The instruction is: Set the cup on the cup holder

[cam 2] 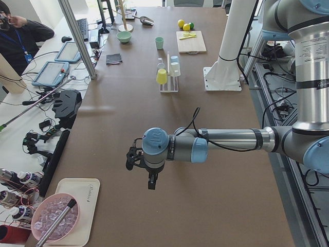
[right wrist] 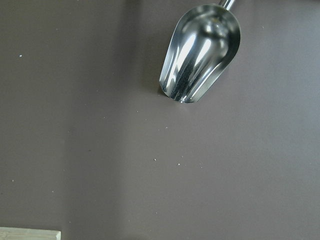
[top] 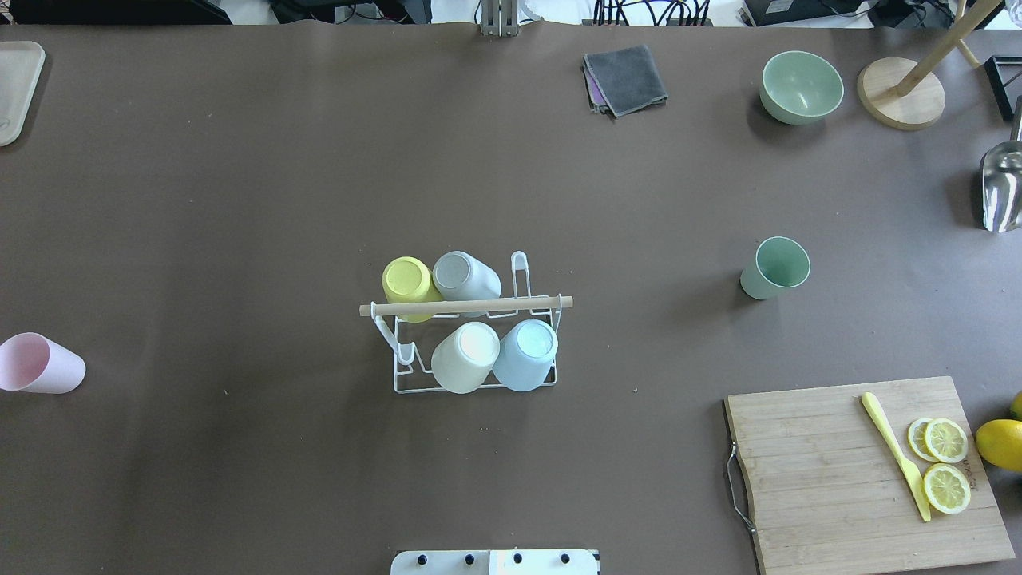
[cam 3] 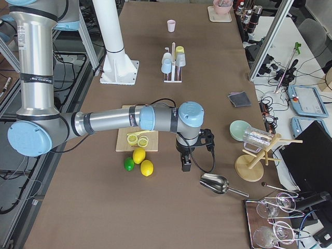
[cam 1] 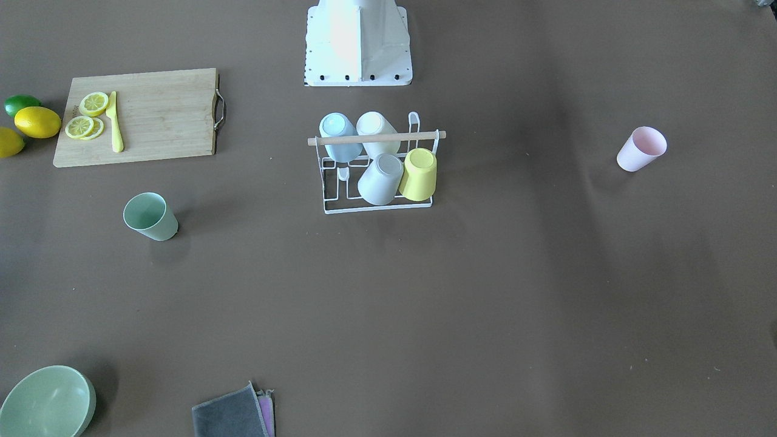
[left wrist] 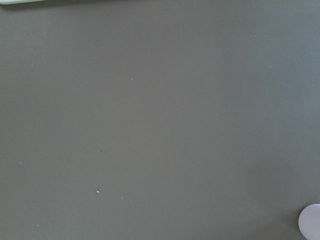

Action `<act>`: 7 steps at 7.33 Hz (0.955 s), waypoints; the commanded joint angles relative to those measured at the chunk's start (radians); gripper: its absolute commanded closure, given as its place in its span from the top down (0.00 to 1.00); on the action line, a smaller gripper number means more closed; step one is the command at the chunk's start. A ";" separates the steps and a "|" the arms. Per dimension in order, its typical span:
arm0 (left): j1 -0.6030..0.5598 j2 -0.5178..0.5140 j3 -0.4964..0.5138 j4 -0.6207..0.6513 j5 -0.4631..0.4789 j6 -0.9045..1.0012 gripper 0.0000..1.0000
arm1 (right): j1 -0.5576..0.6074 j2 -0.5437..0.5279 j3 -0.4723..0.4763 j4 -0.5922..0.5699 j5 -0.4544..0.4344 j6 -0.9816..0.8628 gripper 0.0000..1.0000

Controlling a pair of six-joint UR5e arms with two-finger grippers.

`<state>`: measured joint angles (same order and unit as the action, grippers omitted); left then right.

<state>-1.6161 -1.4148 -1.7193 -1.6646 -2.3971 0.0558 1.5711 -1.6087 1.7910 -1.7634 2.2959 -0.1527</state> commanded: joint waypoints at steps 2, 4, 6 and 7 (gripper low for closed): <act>0.004 -0.009 -0.022 0.000 -0.010 0.006 0.99 | -0.005 -0.002 -0.001 0.010 0.005 0.004 1.00; 0.004 -0.010 -0.039 0.002 -0.109 0.001 0.99 | -0.003 -0.016 -0.004 0.010 0.005 -0.008 1.00; 0.013 -0.029 -0.048 0.002 -0.114 0.001 0.99 | 0.003 -0.039 0.007 0.010 0.019 -0.010 1.00; 0.015 -0.030 -0.055 0.002 -0.114 0.006 0.99 | 0.007 -0.045 0.007 0.012 0.025 -0.011 1.00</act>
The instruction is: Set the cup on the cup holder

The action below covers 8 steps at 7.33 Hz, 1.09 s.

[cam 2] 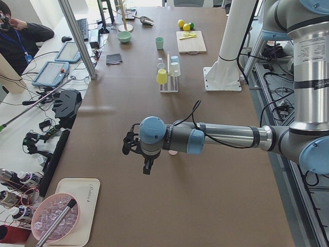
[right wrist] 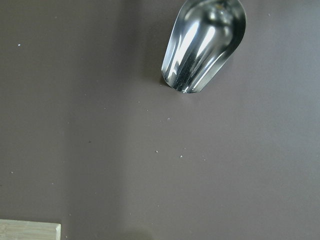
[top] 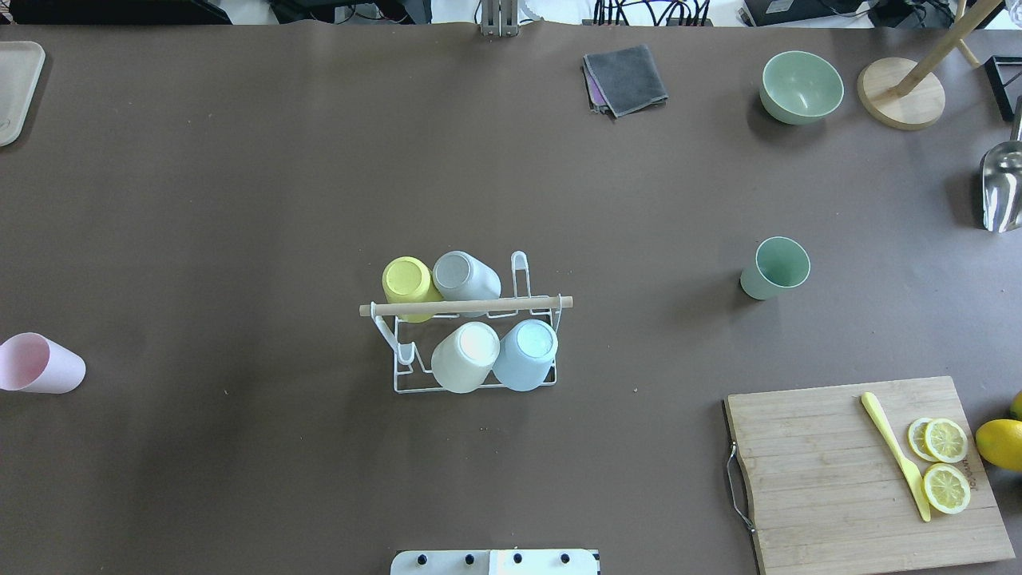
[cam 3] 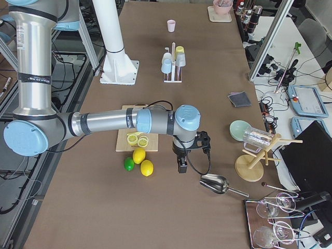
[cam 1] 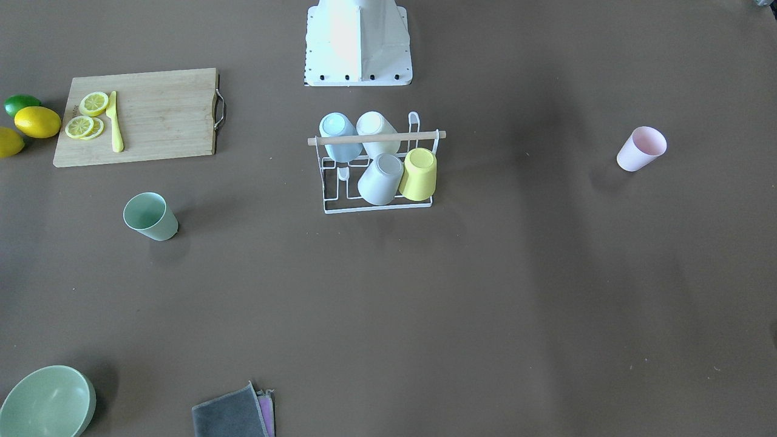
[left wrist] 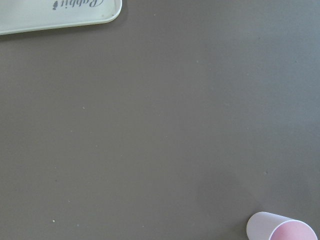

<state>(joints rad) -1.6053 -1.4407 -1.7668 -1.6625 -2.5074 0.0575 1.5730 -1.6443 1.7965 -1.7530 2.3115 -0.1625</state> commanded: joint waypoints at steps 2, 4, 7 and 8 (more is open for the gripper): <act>0.042 -0.007 -0.043 0.000 0.005 0.005 0.99 | 0.016 -0.015 0.004 0.001 -0.001 -0.024 1.00; 0.082 -0.018 -0.098 -0.002 0.009 0.005 0.99 | 0.032 -0.017 0.001 0.001 -0.007 -0.064 1.00; 0.158 -0.105 -0.111 -0.002 0.050 0.005 0.99 | 0.036 -0.029 0.006 0.001 -0.024 -0.063 1.00; 0.168 -0.113 -0.115 -0.002 0.070 0.005 0.99 | 0.039 -0.031 0.018 0.000 -0.027 -0.063 1.00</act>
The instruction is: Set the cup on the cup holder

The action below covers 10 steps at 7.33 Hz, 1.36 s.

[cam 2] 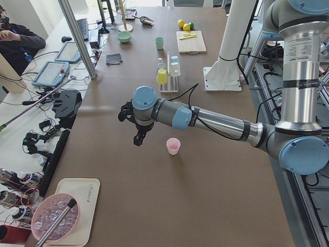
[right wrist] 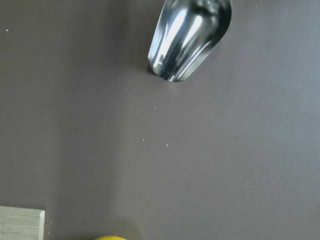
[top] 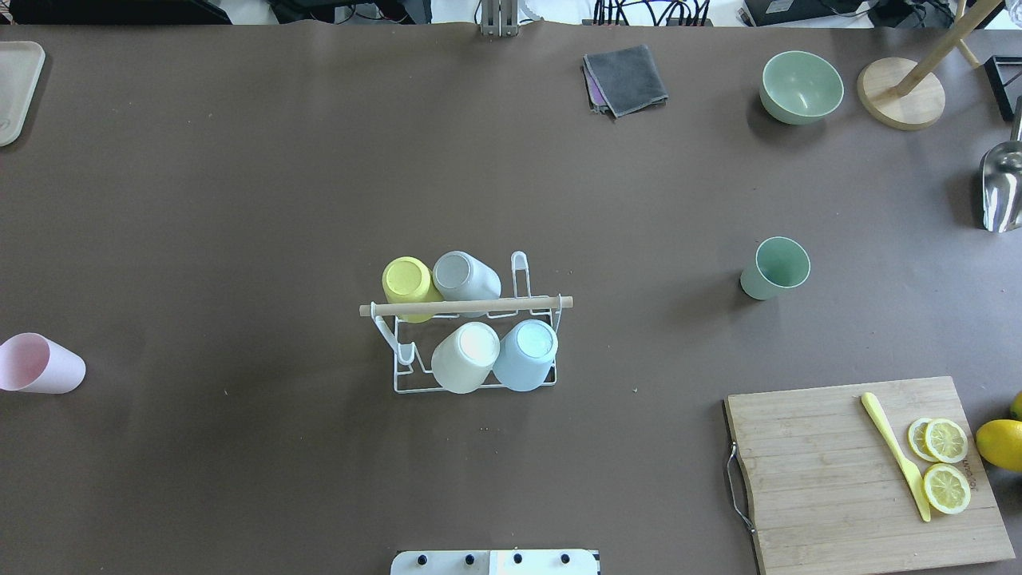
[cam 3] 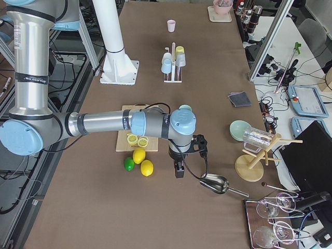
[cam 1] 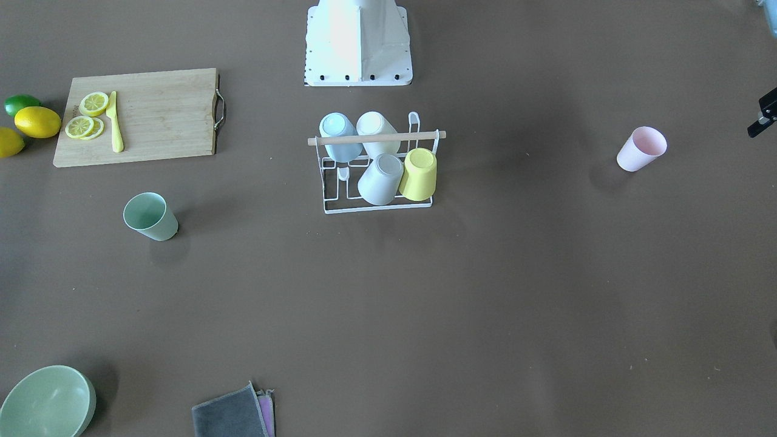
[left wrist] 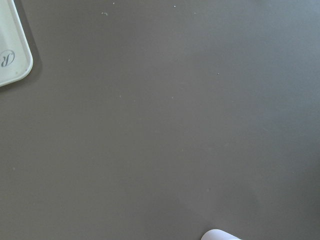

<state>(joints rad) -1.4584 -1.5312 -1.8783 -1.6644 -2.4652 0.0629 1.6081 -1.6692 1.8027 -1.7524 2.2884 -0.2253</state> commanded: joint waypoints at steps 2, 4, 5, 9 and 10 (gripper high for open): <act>0.044 -0.041 -0.027 0.000 0.069 0.000 0.99 | 0.010 -0.004 0.007 0.001 0.000 0.000 1.00; 0.061 -0.061 -0.059 0.000 0.119 0.000 0.99 | 0.012 -0.003 0.003 0.001 -0.003 0.003 1.00; 0.072 -0.081 -0.062 0.000 0.124 0.000 0.99 | 0.012 -0.003 0.004 0.001 -0.003 0.009 1.00; 0.151 -0.130 -0.104 0.006 0.167 0.058 0.99 | 0.012 0.009 0.004 0.001 -0.006 0.014 1.00; 0.174 -0.168 -0.110 0.040 0.198 0.063 0.99 | 0.012 0.009 0.003 0.001 -0.006 0.015 1.00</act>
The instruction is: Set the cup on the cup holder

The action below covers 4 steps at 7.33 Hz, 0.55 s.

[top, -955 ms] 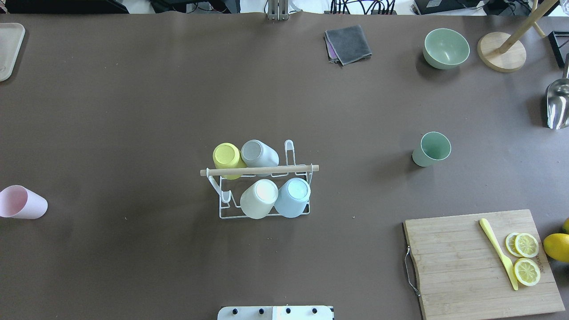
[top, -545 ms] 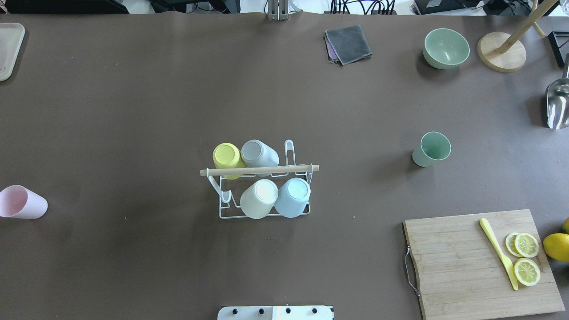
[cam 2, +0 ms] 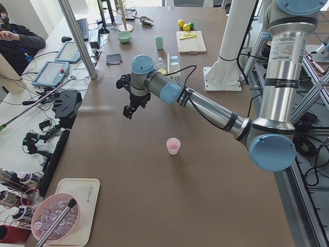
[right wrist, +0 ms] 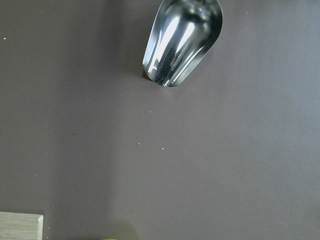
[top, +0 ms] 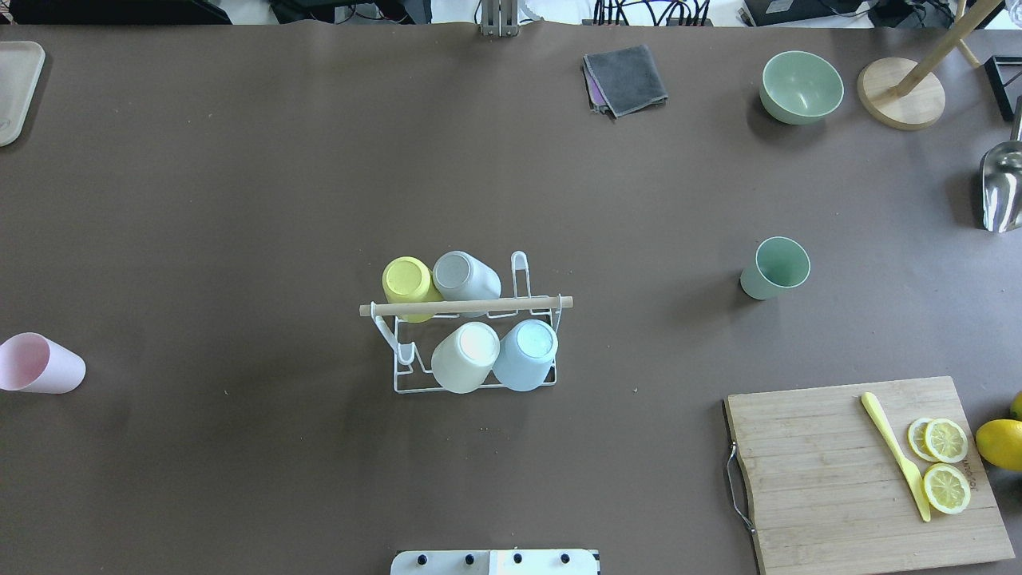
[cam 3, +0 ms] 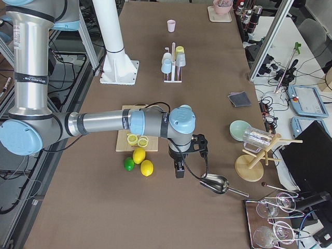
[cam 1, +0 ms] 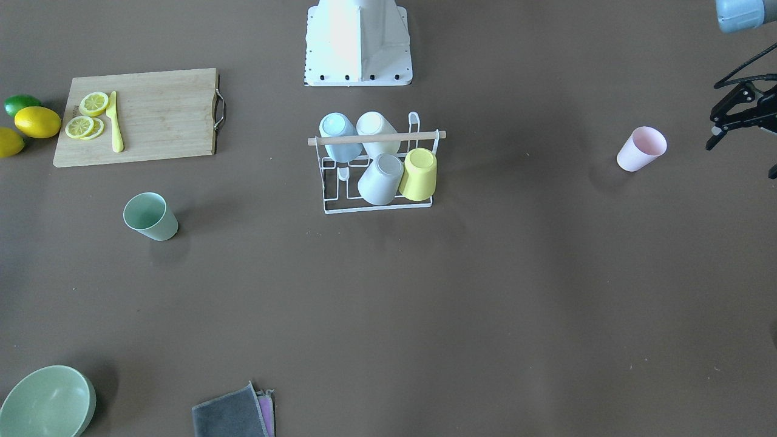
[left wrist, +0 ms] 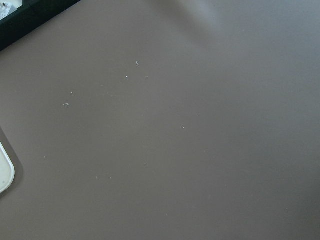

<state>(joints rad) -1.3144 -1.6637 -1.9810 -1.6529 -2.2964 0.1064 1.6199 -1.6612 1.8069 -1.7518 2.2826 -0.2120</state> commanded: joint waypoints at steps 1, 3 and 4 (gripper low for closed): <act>0.073 -0.083 -0.015 0.095 0.079 0.022 0.99 | 0.000 0.003 -0.001 0.000 0.004 0.000 1.00; 0.171 -0.155 -0.019 0.255 0.219 0.073 0.99 | 0.000 0.006 0.000 0.000 0.011 0.002 1.00; 0.220 -0.181 -0.027 0.353 0.300 0.114 0.99 | -0.002 0.009 0.000 0.000 0.008 0.002 1.00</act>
<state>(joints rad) -1.1566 -1.8048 -2.0004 -1.4185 -2.0968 0.1746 1.6196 -1.6556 1.8082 -1.7518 2.2913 -0.2107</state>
